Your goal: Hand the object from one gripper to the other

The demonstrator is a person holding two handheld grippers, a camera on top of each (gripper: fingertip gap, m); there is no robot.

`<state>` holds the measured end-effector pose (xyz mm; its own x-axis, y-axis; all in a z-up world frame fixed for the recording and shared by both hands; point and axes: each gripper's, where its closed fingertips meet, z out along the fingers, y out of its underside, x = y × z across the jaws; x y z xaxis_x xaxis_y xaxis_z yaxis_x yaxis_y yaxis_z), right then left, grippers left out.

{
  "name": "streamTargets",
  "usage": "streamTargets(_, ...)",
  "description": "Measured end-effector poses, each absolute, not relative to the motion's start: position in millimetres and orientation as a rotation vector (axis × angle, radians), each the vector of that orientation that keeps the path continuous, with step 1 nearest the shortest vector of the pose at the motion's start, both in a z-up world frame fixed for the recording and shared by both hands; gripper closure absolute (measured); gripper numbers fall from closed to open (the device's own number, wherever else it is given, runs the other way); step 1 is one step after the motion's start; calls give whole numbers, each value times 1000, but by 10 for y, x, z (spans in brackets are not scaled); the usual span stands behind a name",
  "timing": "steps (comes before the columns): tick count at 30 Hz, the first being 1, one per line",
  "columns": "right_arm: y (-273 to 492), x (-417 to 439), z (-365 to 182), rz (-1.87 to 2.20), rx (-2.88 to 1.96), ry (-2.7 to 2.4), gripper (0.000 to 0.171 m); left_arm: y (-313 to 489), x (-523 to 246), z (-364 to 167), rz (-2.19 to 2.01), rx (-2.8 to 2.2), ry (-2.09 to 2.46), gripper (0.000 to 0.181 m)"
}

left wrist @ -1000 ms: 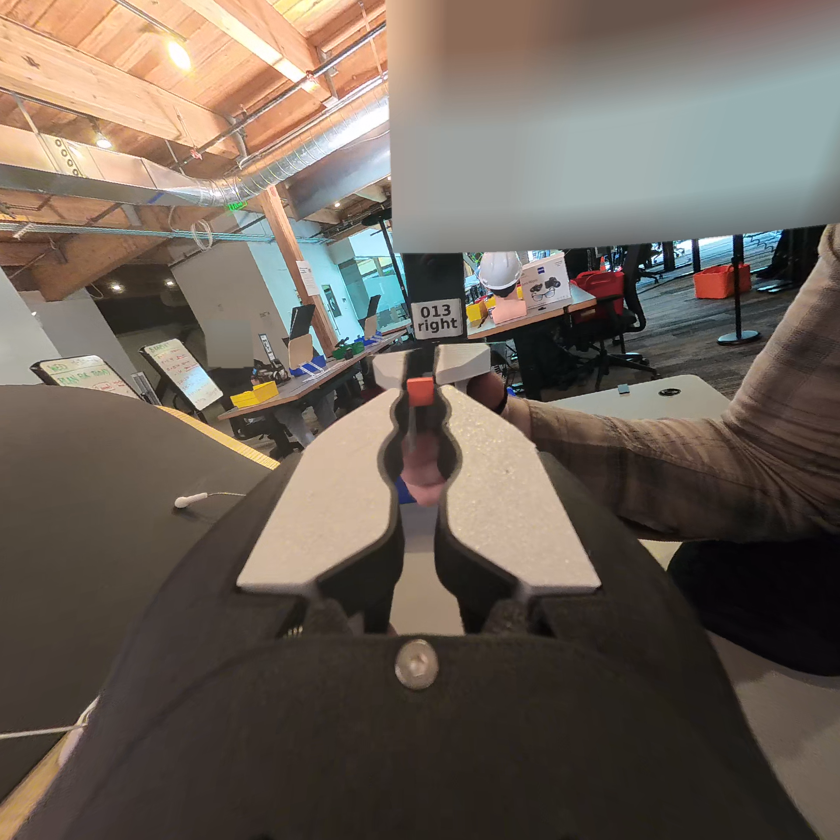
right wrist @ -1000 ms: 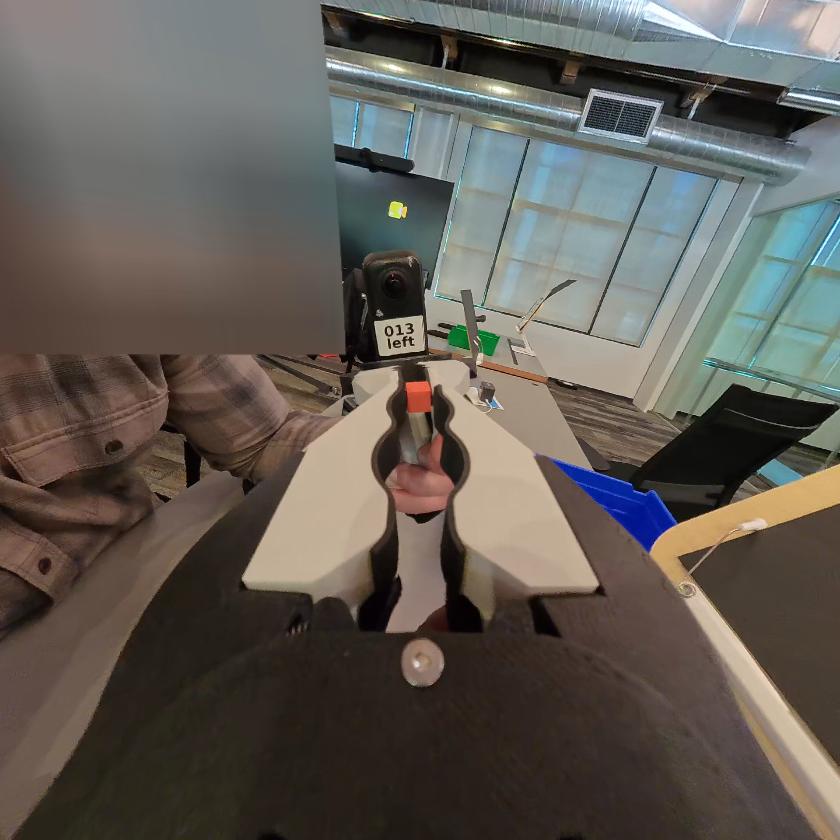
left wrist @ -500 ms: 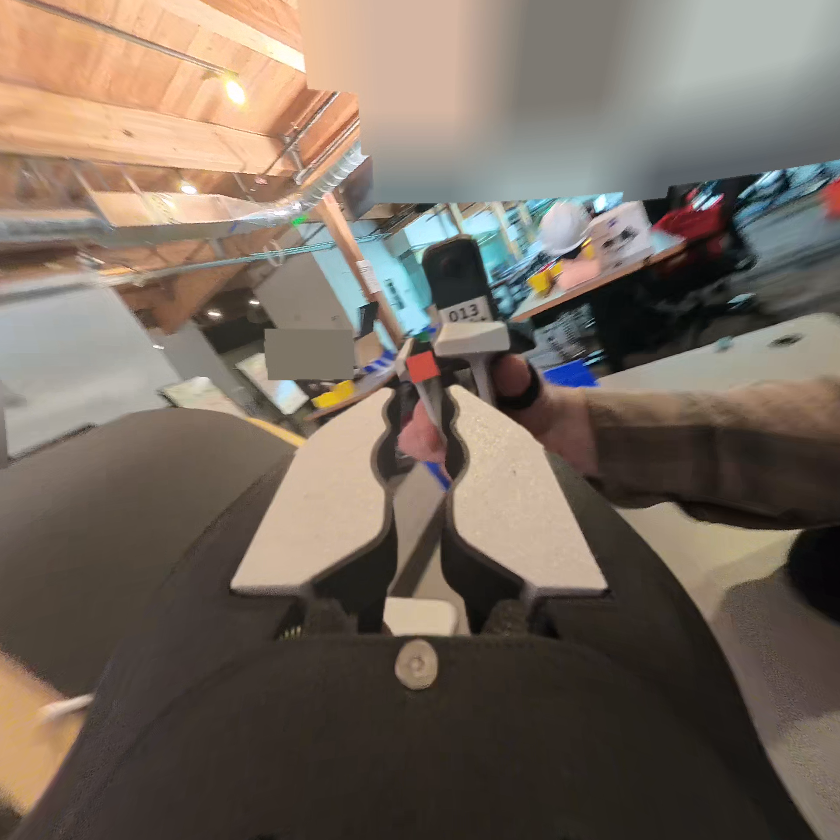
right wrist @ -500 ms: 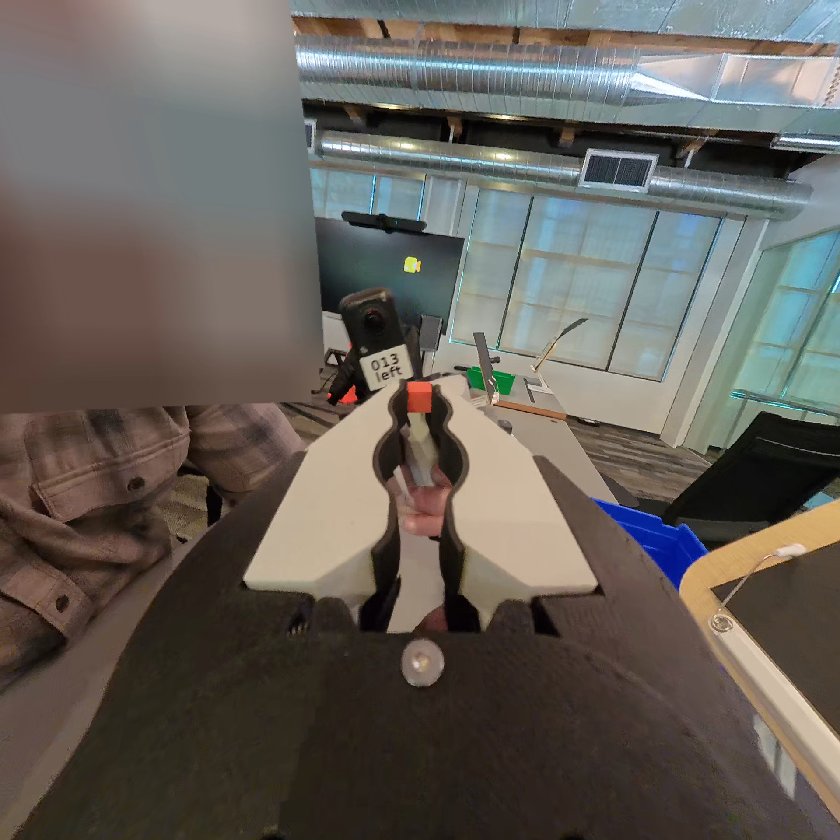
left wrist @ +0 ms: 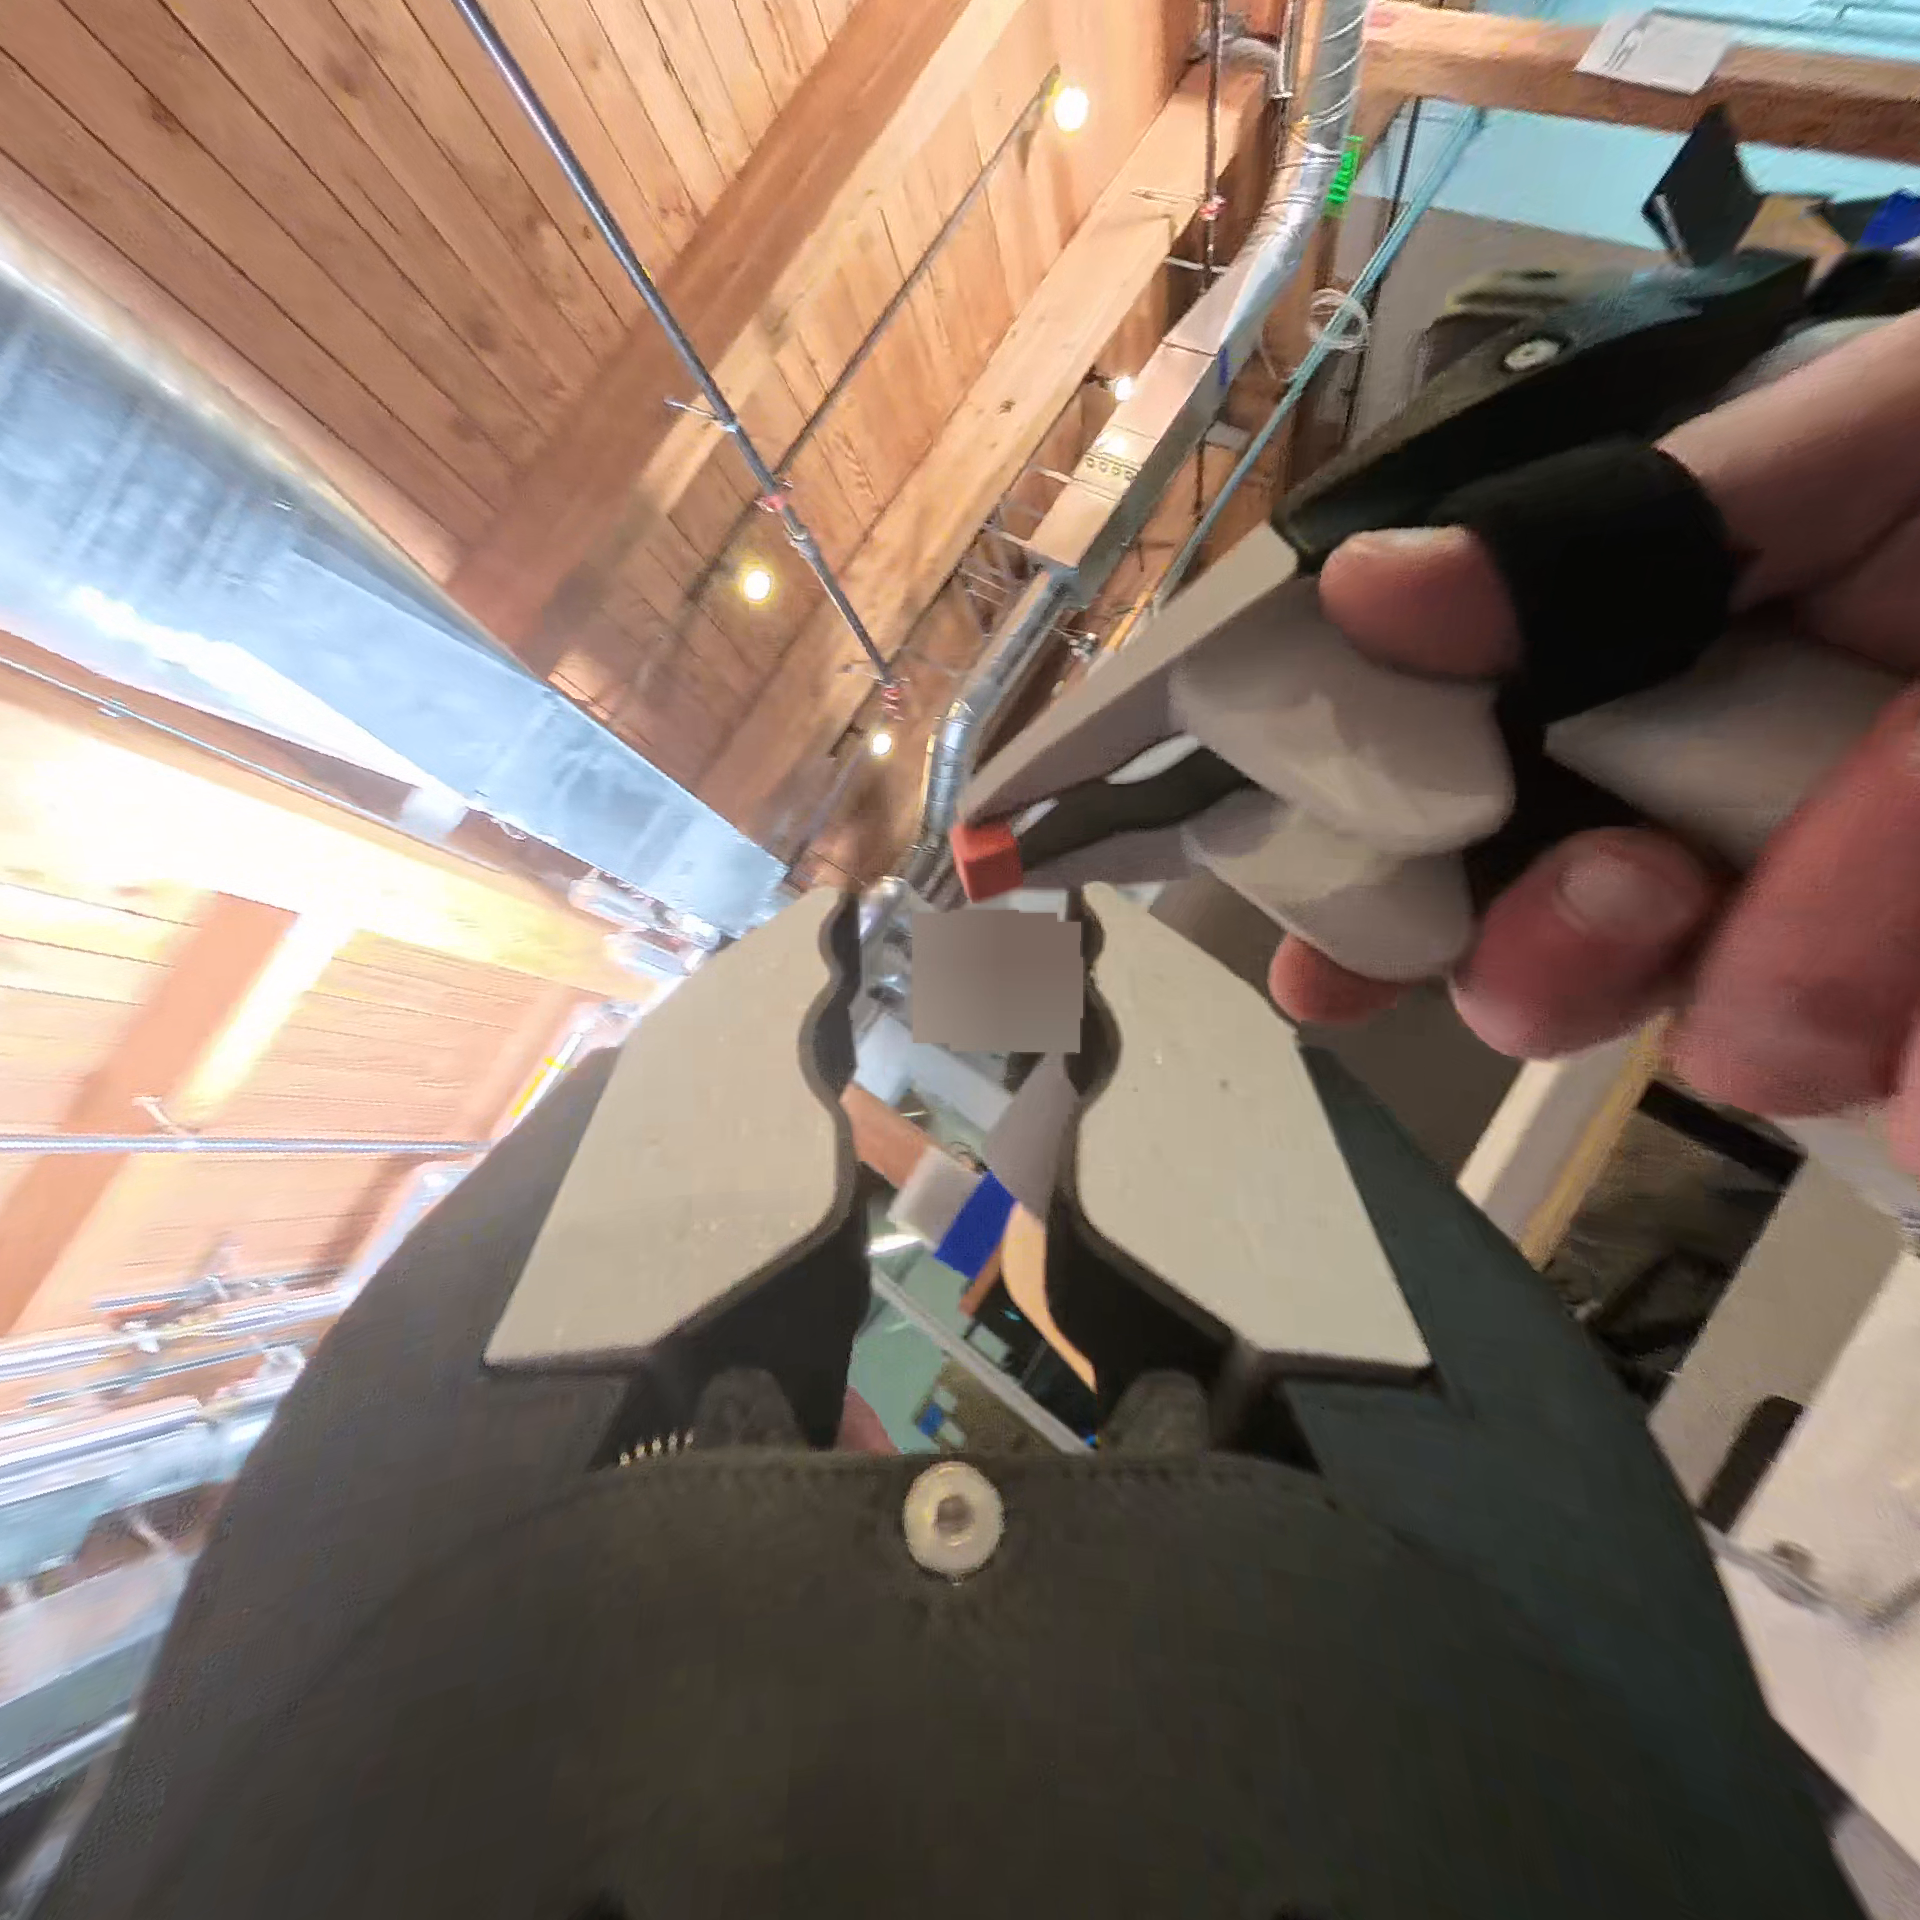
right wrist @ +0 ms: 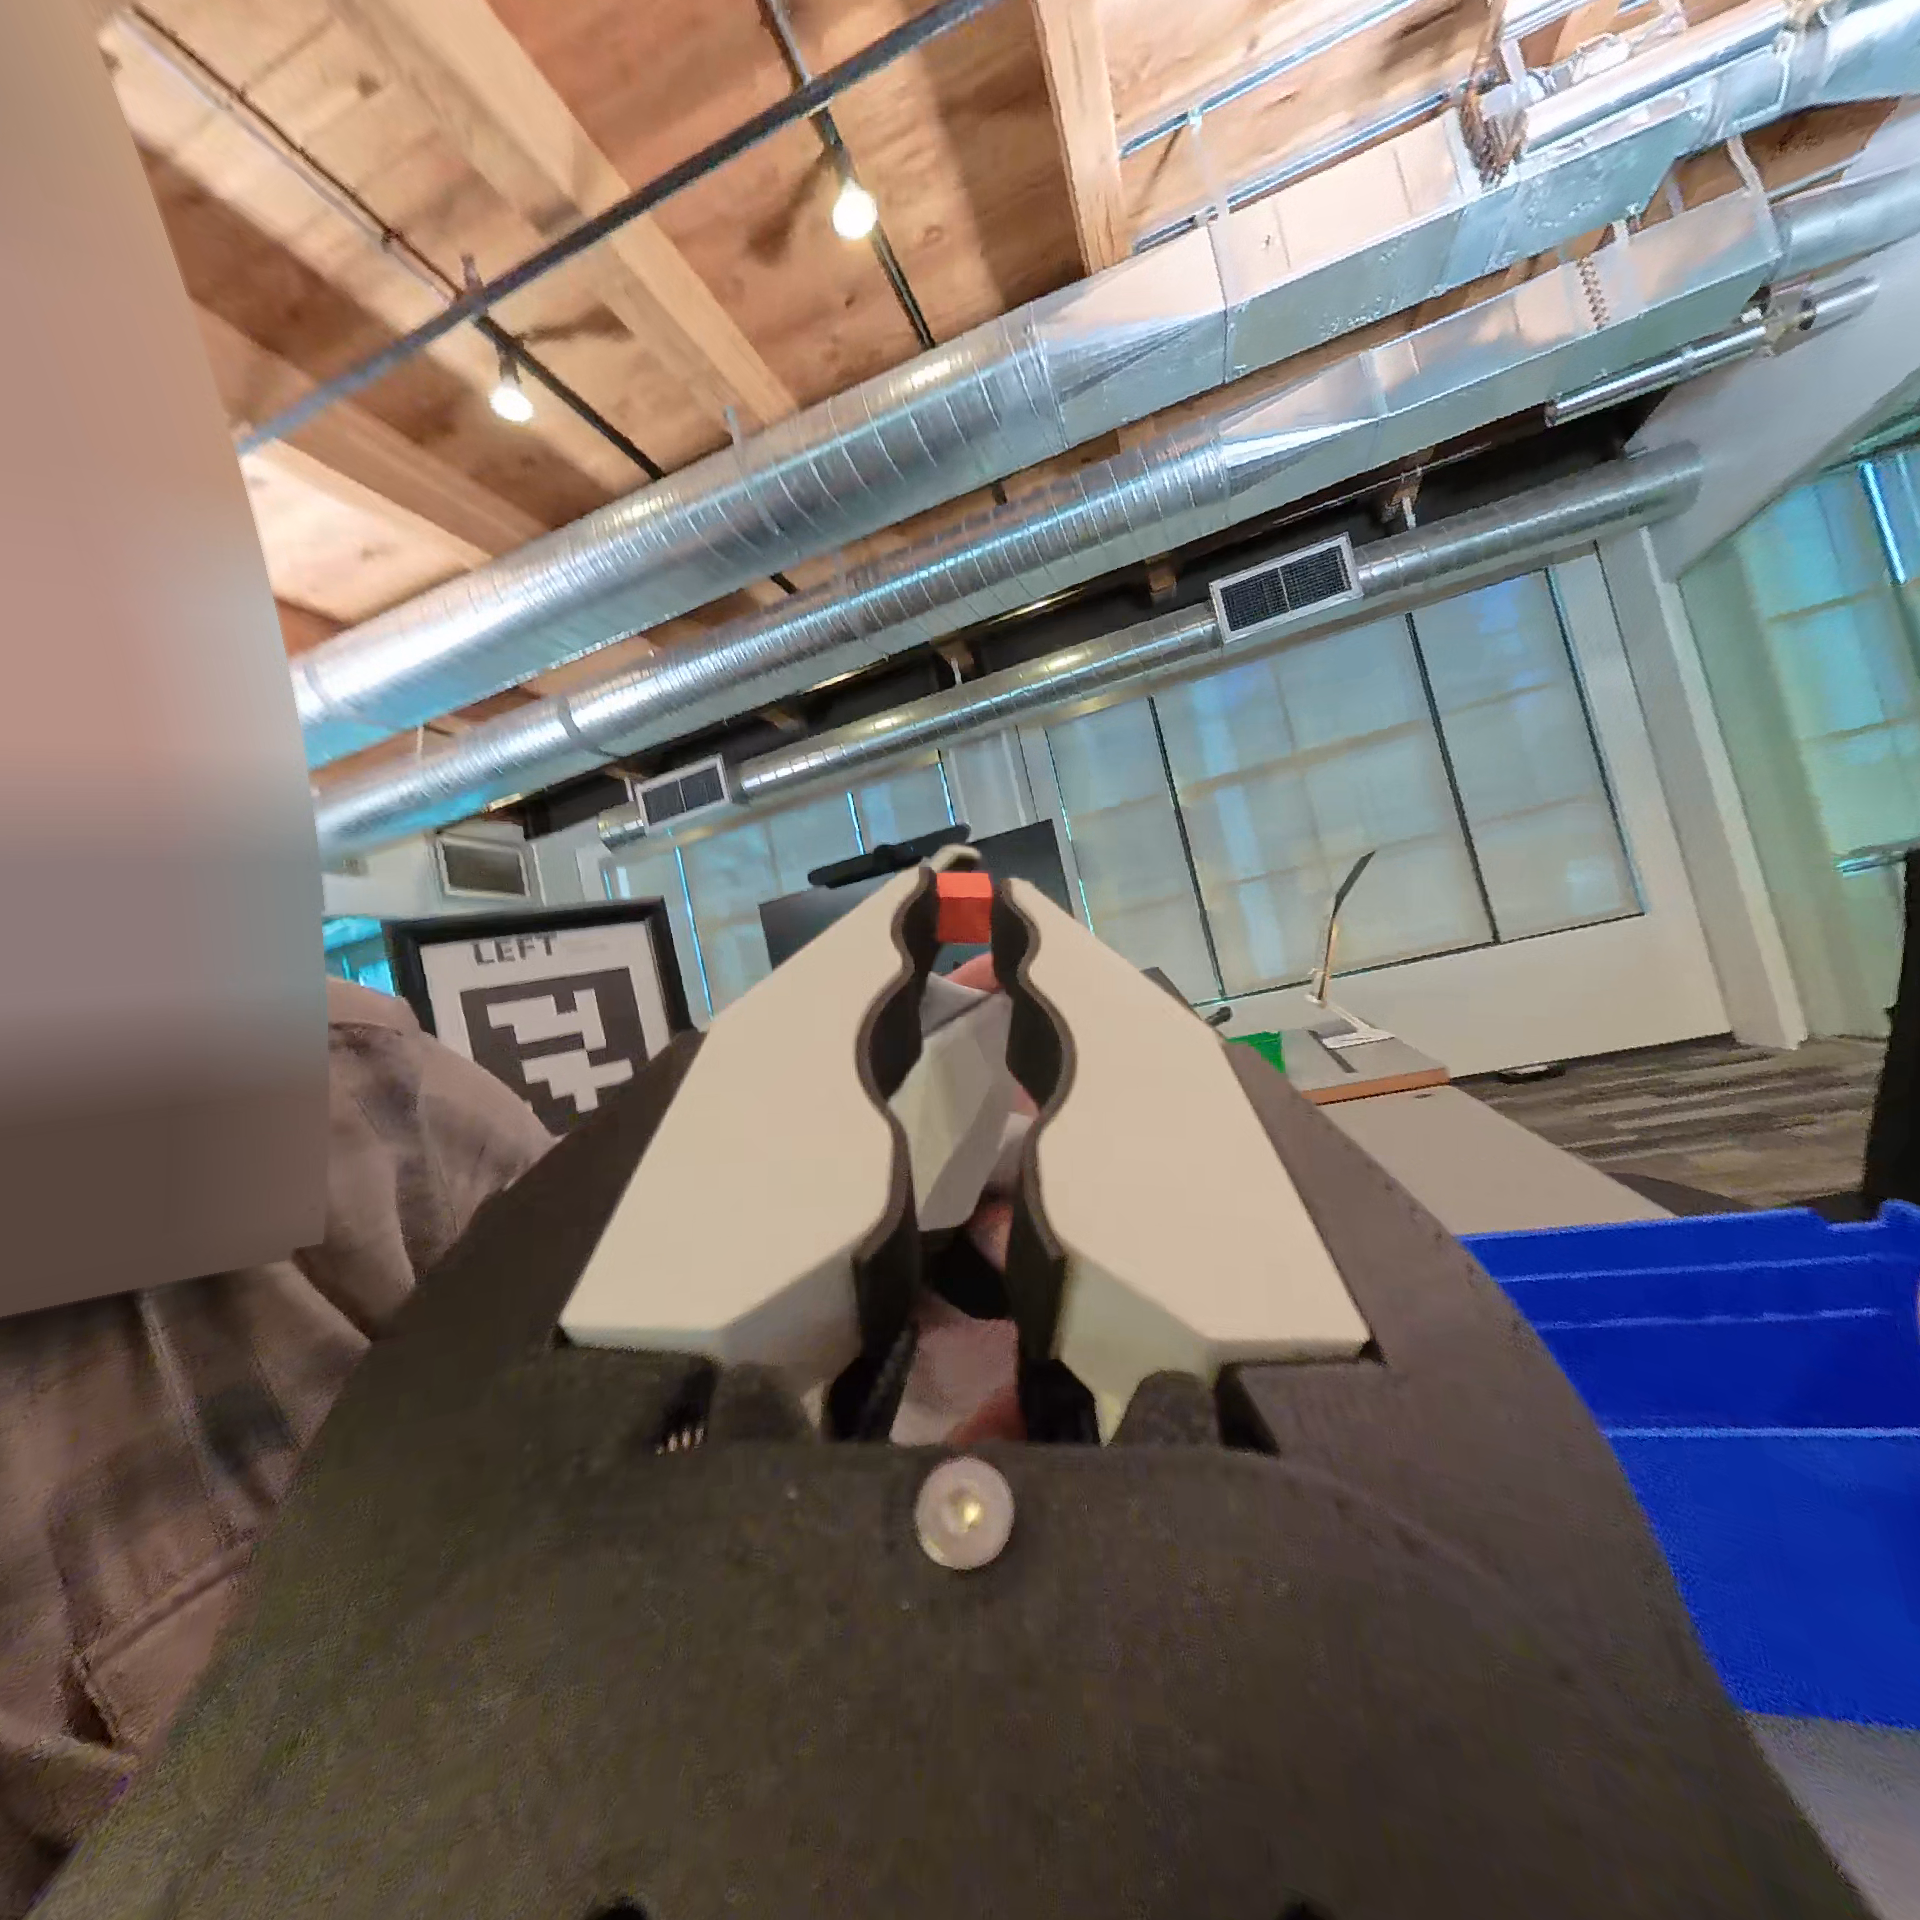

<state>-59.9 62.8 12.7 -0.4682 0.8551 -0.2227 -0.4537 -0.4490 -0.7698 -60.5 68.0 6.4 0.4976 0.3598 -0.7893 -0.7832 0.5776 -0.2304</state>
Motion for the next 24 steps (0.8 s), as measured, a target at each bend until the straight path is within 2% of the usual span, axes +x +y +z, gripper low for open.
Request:
streamTargets(1,634,-632,113,2021,-785,-792,164,666,-600,67,770,-615,770,145)
streamTargets(16,699,-704,63,2190,-746,-577,164,694,-597,10,862,-583,784,166)
streamTargets(24,707,-717,47,2199,-751,-572,164,715,-596,-9,865,-594,791,169)
